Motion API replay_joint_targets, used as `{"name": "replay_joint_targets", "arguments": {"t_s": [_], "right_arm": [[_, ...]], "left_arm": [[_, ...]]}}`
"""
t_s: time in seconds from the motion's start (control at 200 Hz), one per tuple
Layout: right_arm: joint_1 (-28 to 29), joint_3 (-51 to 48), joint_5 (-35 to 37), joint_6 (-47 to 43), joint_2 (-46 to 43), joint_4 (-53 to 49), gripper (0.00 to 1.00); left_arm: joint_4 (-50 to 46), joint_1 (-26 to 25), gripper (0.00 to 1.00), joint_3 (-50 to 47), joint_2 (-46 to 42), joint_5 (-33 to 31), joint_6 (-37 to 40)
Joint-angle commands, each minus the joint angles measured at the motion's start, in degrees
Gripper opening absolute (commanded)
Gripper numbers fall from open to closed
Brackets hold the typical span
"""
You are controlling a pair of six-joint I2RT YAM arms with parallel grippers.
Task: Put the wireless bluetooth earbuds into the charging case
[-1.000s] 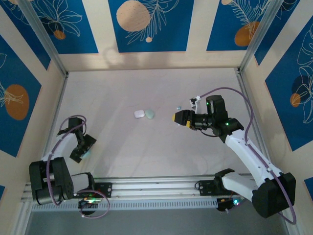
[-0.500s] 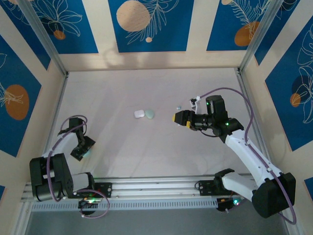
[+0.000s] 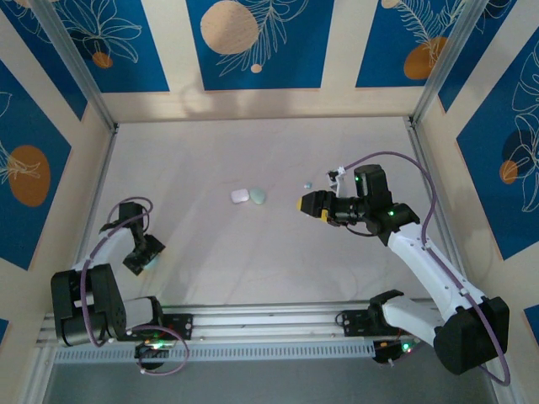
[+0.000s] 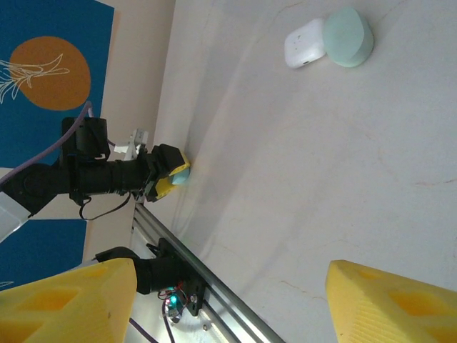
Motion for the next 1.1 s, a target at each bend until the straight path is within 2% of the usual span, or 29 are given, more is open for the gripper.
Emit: {"name": "replay_joint_targets", "arguments": {"t_s": [0.0, 0.335, 0.51, 0.615, 0.905, 1.095], "right_arm": [[-0.05, -0.04, -0.29, -0.72, -0.79, -2.29, 0.71], [-0.22, 0.58, 0.67, -0.33, -1.01, -2.64, 0.71], [-0.21, 0.52, 1.45, -0.24, -1.09, -3.25, 0.71], [-0.19, 0.66, 4.56, 0.99, -1.61, -4.14, 0.71], [-1.56, -2.48, 15.71, 5.15, -8.30, -3.89, 0.71], [-3.19, -3.93, 15.75, 5.34, -10.16, -5.92, 0.72]], "left_arm": [[1.49, -4.00, 0.64, -0.97, -0.66, 6.84, -0.19], [2.05, -19.26, 0.63, 1.26, 0.84, 4.64, -9.38], [2.32, -29.37, 0.63, 4.57, 3.80, 3.77, -13.60], [2.12, -35.60, 0.63, 7.67, 5.66, 1.79, -16.42], [1.44, -54.78, 0.63, 22.00, 19.16, -1.47, -19.95], [2.03, -61.64, 0.62, 29.70, 28.44, 0.08, -19.79]]}}
